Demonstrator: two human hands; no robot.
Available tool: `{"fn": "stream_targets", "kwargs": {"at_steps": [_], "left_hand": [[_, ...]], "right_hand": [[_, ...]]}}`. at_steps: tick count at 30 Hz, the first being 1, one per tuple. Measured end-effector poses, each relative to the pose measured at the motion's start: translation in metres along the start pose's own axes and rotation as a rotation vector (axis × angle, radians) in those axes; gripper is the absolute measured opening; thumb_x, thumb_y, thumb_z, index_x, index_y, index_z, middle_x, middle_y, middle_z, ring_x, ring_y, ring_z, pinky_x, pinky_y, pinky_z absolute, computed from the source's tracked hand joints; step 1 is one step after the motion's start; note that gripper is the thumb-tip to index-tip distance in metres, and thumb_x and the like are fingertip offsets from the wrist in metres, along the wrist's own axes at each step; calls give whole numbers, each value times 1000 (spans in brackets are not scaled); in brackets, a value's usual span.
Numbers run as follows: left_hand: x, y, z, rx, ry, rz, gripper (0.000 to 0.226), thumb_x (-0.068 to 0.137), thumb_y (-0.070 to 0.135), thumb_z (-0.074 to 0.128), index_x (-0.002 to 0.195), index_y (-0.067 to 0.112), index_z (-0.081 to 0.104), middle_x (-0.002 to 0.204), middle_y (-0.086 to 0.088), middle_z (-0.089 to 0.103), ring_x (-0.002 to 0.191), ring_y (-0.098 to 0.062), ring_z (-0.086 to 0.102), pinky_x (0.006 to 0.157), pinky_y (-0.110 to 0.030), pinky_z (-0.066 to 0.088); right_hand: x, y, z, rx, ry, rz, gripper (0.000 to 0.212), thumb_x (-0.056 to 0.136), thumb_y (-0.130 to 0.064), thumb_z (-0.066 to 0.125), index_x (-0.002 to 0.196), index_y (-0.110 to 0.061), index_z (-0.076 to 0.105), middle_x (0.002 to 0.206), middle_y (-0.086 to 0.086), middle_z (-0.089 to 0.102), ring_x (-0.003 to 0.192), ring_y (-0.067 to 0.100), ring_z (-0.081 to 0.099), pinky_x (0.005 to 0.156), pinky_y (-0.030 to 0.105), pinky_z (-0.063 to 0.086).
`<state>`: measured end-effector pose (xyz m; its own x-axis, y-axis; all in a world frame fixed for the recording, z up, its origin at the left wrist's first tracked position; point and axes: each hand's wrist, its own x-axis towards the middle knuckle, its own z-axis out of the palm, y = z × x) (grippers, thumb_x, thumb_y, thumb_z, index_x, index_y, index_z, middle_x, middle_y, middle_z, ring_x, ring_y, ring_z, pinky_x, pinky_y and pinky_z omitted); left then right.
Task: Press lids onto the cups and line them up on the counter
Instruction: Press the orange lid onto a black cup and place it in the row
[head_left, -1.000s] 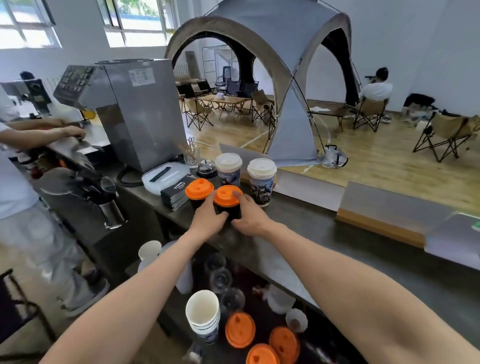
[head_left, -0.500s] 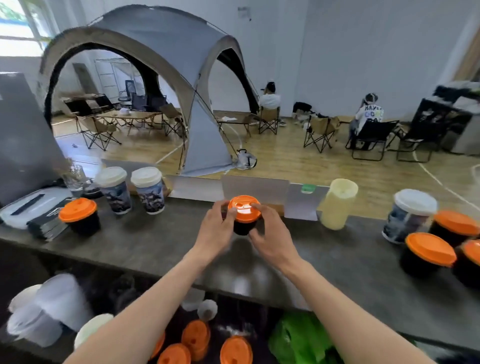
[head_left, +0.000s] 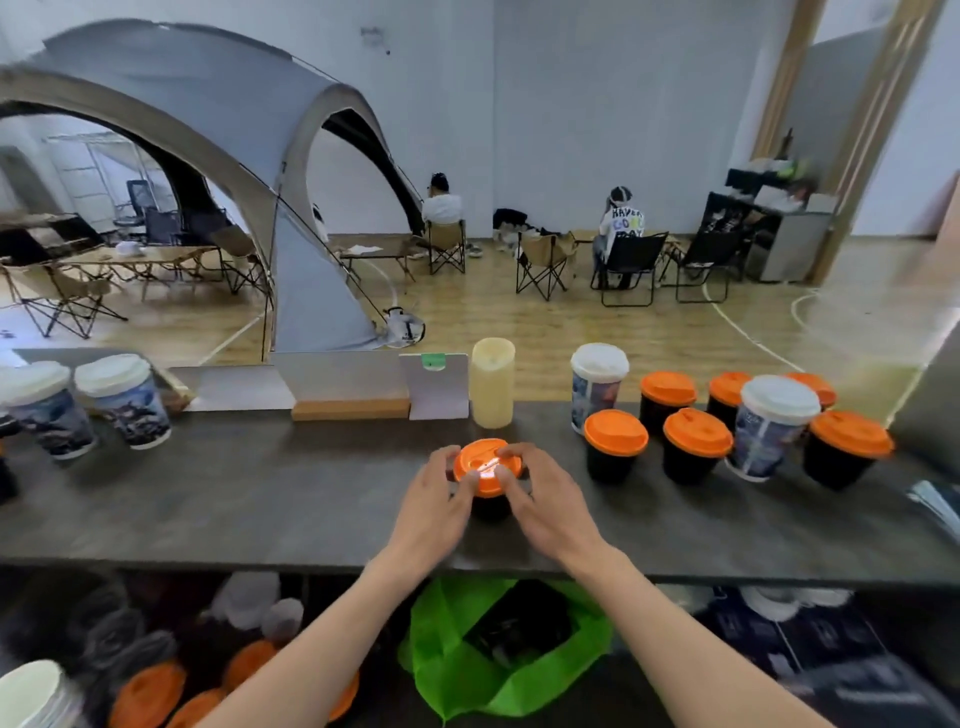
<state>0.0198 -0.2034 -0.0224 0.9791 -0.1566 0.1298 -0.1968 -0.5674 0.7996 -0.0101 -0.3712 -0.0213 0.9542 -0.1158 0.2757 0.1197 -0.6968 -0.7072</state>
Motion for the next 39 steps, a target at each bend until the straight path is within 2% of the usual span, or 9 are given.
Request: {"fn": "stream_targets", "kwargs": {"at_steps": [6,10,15,21,25,30,33,36,39], "left_hand": [[-2,7,-2,143,-21,-8,48,100,51,52,141,26,47,135,-3,58,115,-19,61,99,-39,50],[3,22,-15,308,-15,65,58,103,46,45,154,21,31,158,-4,37,140,-25,45,111,-41,40],[15,31,-21,724,-193,343,65,108,43,16,163,14,-3,171,-1,-8,157,-14,-9,129,-41,2],[19,9,-11,835,-330,325,67,106,50,8,160,17,-13,167,2,-21,154,-12,-20,128,-40,-5],[21,13,-15,850,-362,328,66,107,49,9,160,18,-13,167,3,-22,153,-11,-23,128,-41,-7],[29,20,-33,913,-305,307,62,109,43,10,162,15,-7,168,-1,-18,154,-14,-20,128,-43,-5],[25,23,-32,899,-288,339,63,109,43,13,162,14,-6,169,-2,-15,155,-14,-17,128,-40,-5],[14,23,-25,858,-312,372,64,108,42,15,162,13,-5,170,-2,-14,155,-13,-16,128,-38,-6],[9,18,-18,806,-348,367,64,108,44,12,161,15,-9,169,-1,-16,155,-11,-16,128,-35,-7]], "right_hand": [[-4,-1,0,-12,-19,15,28,103,-42,47,129,-30,51,124,-5,64,113,18,61,92,34,46],[5,-6,-6,-49,-27,-15,39,104,-40,43,142,-31,46,142,-5,57,128,18,55,103,37,45],[15,-14,-9,-222,-122,-64,56,107,-32,31,160,-16,19,167,2,22,152,16,23,122,34,23],[15,6,-5,-269,-373,-112,59,109,-39,17,160,-26,-8,169,-10,-9,153,2,-7,127,36,4],[12,2,-5,-259,-351,-91,59,108,-43,17,161,-25,-2,170,-5,1,155,7,1,127,35,7],[2,-6,-4,-476,-17,-49,63,102,-59,29,151,-20,40,145,3,50,132,20,47,109,37,40],[8,-10,-10,-520,65,-75,62,102,-59,26,149,-22,40,141,3,51,128,22,49,103,39,44],[20,-9,-13,-383,-119,-113,60,107,-47,23,160,-20,19,167,2,20,154,16,16,124,36,19],[18,-4,-7,-288,-314,-122,57,109,-42,19,162,-22,10,169,-7,5,153,2,0,123,24,0]]}}
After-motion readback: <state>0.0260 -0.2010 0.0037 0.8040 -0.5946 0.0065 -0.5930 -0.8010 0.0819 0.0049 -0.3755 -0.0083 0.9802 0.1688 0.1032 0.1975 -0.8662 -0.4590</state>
